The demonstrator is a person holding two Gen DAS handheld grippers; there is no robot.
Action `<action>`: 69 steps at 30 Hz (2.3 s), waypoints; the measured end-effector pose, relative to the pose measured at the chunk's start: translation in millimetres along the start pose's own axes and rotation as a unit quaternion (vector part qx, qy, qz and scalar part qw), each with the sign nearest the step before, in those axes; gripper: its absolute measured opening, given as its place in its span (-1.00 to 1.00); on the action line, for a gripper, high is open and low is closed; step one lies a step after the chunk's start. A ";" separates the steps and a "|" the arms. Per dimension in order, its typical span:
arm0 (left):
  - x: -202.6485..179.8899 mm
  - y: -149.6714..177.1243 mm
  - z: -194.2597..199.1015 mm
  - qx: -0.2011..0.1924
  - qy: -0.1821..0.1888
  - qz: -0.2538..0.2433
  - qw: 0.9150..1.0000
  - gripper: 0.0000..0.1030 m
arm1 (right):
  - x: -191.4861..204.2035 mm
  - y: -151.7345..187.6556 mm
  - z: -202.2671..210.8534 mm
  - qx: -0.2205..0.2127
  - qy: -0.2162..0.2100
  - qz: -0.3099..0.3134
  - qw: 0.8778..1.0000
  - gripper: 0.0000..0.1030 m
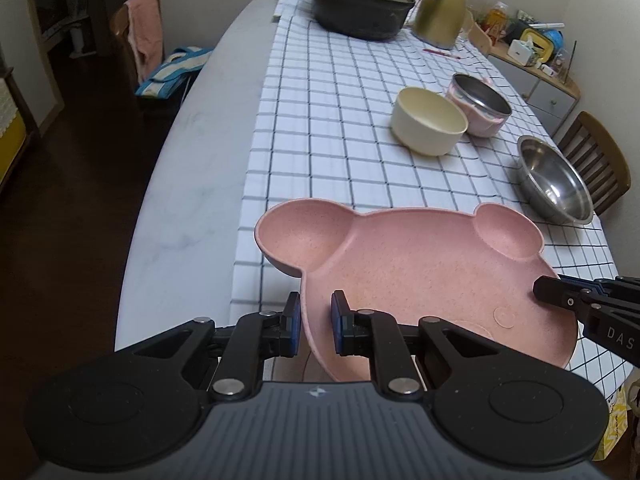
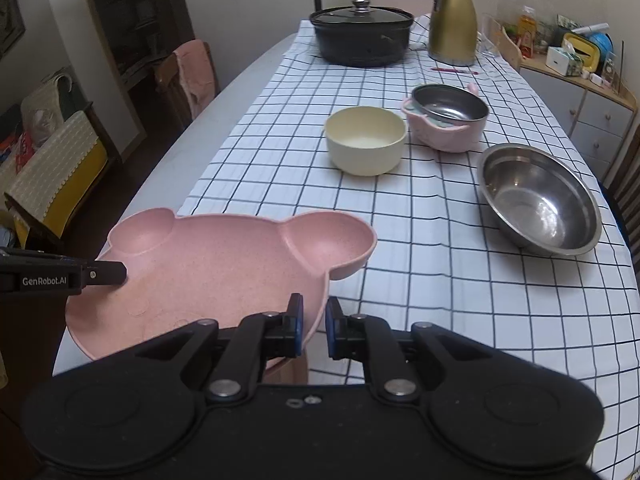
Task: Organize plates and bowls
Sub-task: 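Lift the pink bear-face plate with both grippers and carry it toward the plate stack, then lower the pink plate onto the small white plate and open both grippers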
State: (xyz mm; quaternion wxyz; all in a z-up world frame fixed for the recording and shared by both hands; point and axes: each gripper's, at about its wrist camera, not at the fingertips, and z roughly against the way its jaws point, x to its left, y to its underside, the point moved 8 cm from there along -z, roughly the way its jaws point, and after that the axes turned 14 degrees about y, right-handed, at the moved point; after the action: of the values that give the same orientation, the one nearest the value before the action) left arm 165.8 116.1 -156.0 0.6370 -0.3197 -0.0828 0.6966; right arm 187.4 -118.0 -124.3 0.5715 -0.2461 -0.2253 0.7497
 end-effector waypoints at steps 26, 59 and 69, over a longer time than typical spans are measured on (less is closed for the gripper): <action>19.6 48.5 -14.3 0.011 -0.031 -0.026 0.999 -0.72 | 26.6 57.3 -22.5 0.006 0.001 0.034 0.999 -0.76; -0.7 45.0 27.5 -0.020 -0.002 -0.064 0.998 -0.53 | 30.4 43.4 11.6 -0.011 0.008 0.045 0.999 -0.37; -34.1 30.4 52.1 -0.068 0.025 -0.099 0.992 -0.04 | 30.7 27.9 48.8 -0.051 0.002 0.031 0.998 0.21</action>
State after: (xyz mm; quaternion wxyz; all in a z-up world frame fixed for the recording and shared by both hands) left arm 111.2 93.9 -119.6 0.6815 -0.3700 -0.1457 0.6144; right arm 129.1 -97.9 -107.1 0.5355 -0.2832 -0.2542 0.7540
